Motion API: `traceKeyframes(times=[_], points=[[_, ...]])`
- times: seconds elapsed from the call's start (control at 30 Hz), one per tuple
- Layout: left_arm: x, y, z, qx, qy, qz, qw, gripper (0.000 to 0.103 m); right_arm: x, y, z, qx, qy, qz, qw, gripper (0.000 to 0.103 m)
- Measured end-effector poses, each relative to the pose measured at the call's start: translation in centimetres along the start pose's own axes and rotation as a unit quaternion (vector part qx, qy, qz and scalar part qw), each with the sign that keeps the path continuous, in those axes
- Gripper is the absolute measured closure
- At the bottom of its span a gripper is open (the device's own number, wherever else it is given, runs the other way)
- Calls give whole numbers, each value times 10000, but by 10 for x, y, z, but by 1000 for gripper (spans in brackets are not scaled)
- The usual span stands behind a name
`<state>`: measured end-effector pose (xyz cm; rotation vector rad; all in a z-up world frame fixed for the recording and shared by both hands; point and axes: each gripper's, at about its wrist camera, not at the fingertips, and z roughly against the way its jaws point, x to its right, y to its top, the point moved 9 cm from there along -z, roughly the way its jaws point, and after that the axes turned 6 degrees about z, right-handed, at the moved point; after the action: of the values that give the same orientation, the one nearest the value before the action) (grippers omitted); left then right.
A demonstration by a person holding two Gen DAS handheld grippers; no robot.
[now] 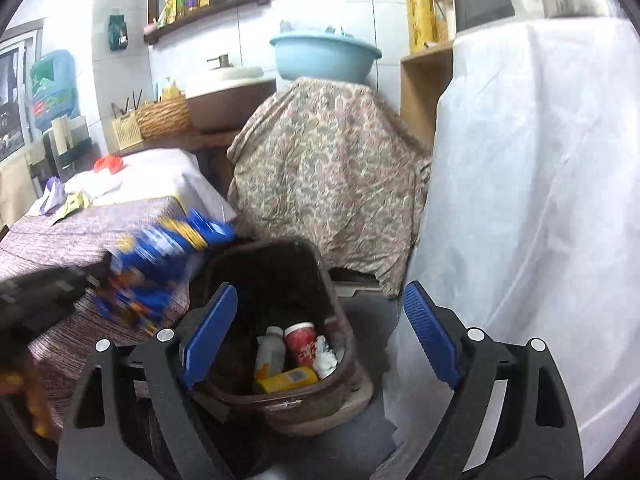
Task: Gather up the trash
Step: 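Open the right tool dropping the tissue while the left tool drops the snack bag into the bin, then move both tools back from the bin toward the table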
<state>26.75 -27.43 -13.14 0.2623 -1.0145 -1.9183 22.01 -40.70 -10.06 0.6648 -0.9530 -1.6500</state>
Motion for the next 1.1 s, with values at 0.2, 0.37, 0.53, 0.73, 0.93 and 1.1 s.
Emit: traceKeyframes(times=[0.2,0.37,0.53,0.73,0.93,1.1], points=[[3,-18,-48,-442,123,-114,9989,99,11,1,6,46,-162,48,9998,17],[9,-27,-83,-763,105,-189,9969,95,15,-4,2,-45,-134,-16,9999,17],[19,-29,-98,-777,96,-305,9965,43,22,-5,2,-61,-166,-41,9998,17],[31,-35,-94,-785,60,-523,9955,34,32,1,7,9,-245,-127,9996,17],[38,-34,-70,-667,-85,-500,9965,26,36,8,7,67,-217,-243,9994,17],[46,-31,-39,-485,-260,-522,9971,22,35,16,8,109,-200,-254,9994,17]])
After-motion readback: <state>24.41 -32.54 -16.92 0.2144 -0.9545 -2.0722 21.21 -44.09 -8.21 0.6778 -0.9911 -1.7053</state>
